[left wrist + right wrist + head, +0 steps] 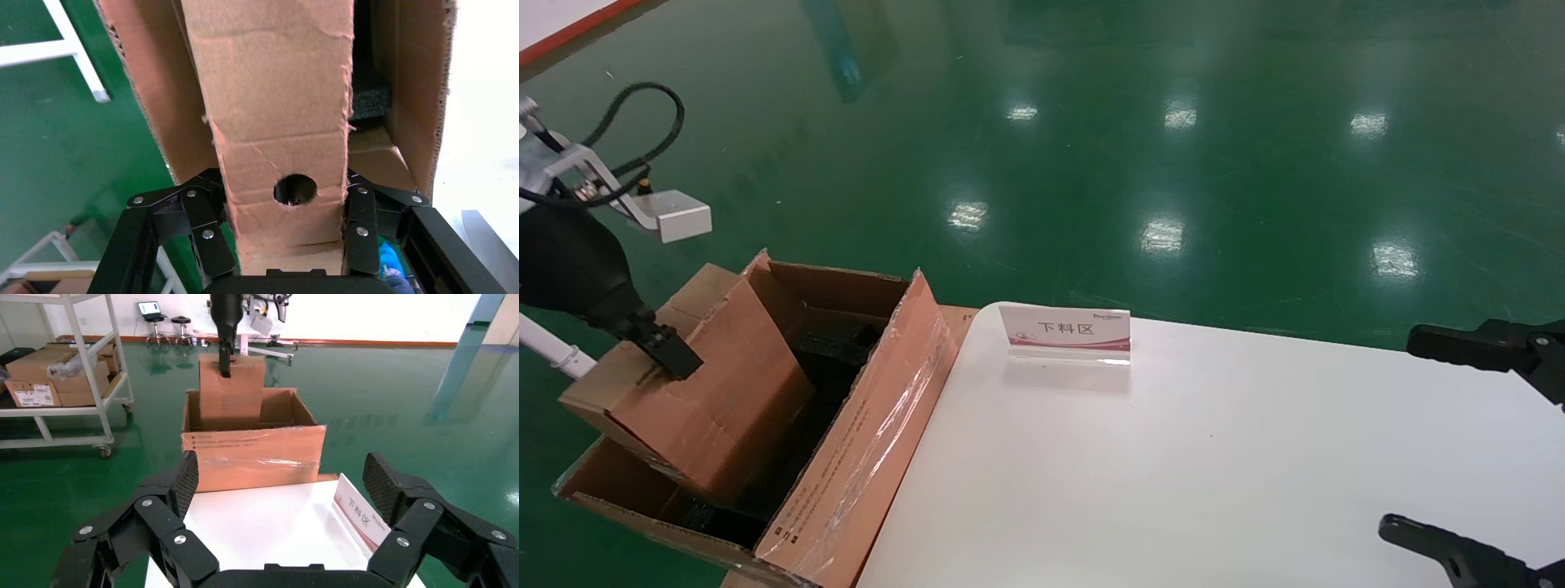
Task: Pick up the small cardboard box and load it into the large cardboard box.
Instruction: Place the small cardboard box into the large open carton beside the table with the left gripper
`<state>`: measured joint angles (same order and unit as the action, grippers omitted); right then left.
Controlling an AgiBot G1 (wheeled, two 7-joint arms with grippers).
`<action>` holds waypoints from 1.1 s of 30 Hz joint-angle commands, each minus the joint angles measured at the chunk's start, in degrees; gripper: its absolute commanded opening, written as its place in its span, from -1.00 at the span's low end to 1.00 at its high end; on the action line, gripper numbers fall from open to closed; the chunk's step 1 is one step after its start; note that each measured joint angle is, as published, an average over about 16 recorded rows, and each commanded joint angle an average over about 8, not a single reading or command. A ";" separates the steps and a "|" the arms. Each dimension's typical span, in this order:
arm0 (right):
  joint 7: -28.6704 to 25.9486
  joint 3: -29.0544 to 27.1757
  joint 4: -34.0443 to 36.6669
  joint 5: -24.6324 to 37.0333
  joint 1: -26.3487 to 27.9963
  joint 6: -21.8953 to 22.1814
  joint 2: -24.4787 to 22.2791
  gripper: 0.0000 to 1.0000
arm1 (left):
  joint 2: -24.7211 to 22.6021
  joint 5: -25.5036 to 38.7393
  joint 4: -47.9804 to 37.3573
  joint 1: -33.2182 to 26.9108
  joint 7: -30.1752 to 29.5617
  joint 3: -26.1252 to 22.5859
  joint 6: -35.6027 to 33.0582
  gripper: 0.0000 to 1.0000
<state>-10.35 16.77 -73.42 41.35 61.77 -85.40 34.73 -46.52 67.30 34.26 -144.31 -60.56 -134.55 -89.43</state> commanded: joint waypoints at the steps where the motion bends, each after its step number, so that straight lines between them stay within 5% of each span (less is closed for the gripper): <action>1: 0.00 0.01 0.00 0.00 0.00 0.00 0.00 1.00 | -0.38 -0.62 -1.74 1.68 0.44 -0.53 0.32 -1.00; 33: 0.06 0.11 0.00 -0.08 0.02 0.05 -0.05 1.00 | -4.37 1.07 -13.09 13.43 0.39 -1.91 9.47 -1.00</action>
<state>-10.29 16.88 -73.42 41.27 61.79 -85.36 34.68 -50.87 68.46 21.39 -130.97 -60.30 -136.51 -79.91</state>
